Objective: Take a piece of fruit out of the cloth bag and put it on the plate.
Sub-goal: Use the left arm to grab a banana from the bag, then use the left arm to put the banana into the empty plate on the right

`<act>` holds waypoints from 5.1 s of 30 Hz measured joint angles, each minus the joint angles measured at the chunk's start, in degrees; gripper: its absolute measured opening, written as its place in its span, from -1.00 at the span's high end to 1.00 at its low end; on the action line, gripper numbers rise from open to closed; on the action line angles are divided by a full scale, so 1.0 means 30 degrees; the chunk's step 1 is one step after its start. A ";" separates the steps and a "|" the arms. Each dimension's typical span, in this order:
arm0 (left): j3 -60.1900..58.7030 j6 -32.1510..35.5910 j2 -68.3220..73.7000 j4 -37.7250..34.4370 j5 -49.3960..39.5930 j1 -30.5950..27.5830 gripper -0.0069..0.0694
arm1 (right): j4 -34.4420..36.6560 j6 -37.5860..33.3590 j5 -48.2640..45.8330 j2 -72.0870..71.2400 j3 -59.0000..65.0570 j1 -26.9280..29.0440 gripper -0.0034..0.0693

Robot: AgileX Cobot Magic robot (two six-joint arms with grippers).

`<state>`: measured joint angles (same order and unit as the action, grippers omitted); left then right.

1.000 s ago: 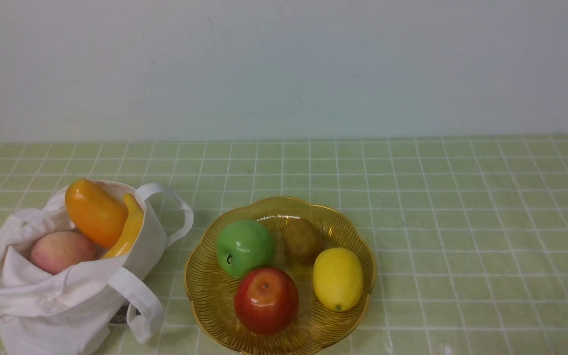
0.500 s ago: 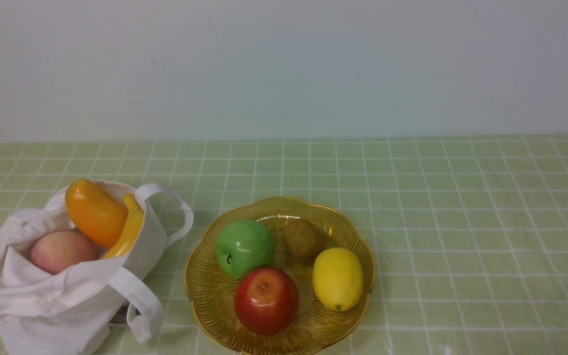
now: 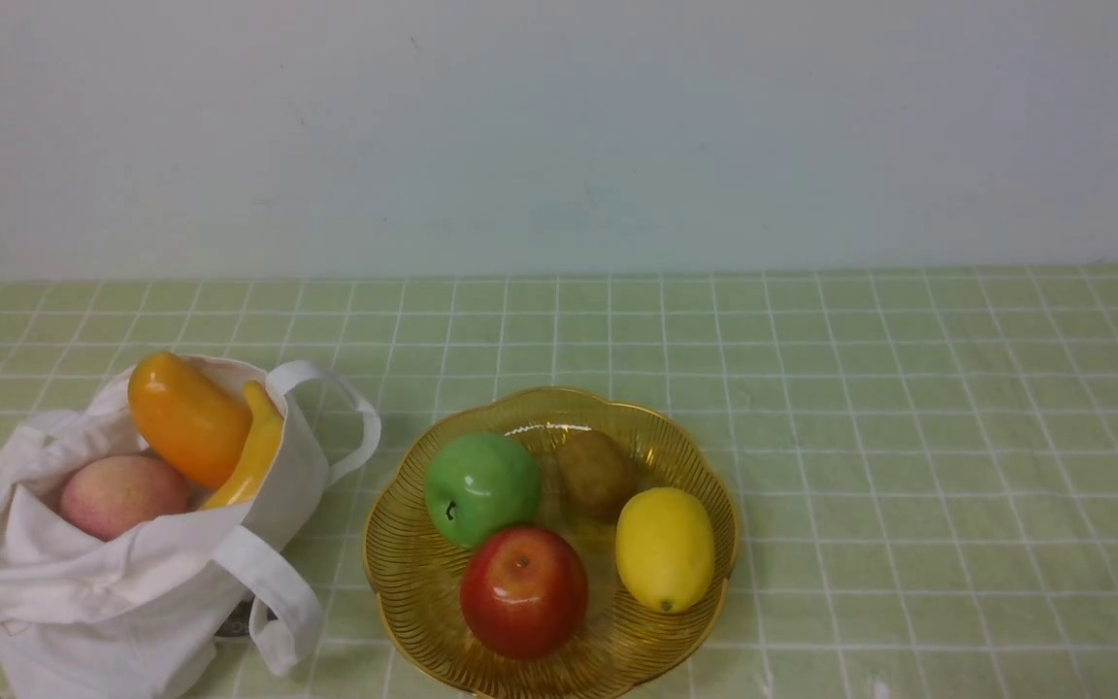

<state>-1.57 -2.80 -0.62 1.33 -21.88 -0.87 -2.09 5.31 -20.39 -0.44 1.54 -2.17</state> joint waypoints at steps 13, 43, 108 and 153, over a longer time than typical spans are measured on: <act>0.0000 0.0000 0.0000 0.0199 0.0000 0.0000 0.84 | 0.0000 0.0000 0.0000 0.0000 0.0000 0.0000 0.95; 0.1771 -0.4269 0.0022 -1.8248 0.0823 0.0000 0.84 | 0.0000 0.0000 0.0000 0.0000 0.0000 0.0000 0.95; 2.0768 0.8195 3.4396 -1.0898 -0.3440 0.0000 -0.38 | 0.0000 0.0000 0.0000 0.0000 0.0000 0.0000 0.95; 2.1026 1.2341 2.4259 -2.1071 -0.4729 0.2106 0.07 | 0.0000 0.0000 0.0000 0.0000 0.0000 0.0000 0.95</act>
<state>61.51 34.23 72.16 -61.88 -36.07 5.45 -2.09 5.31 -20.39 -0.44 1.54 -2.17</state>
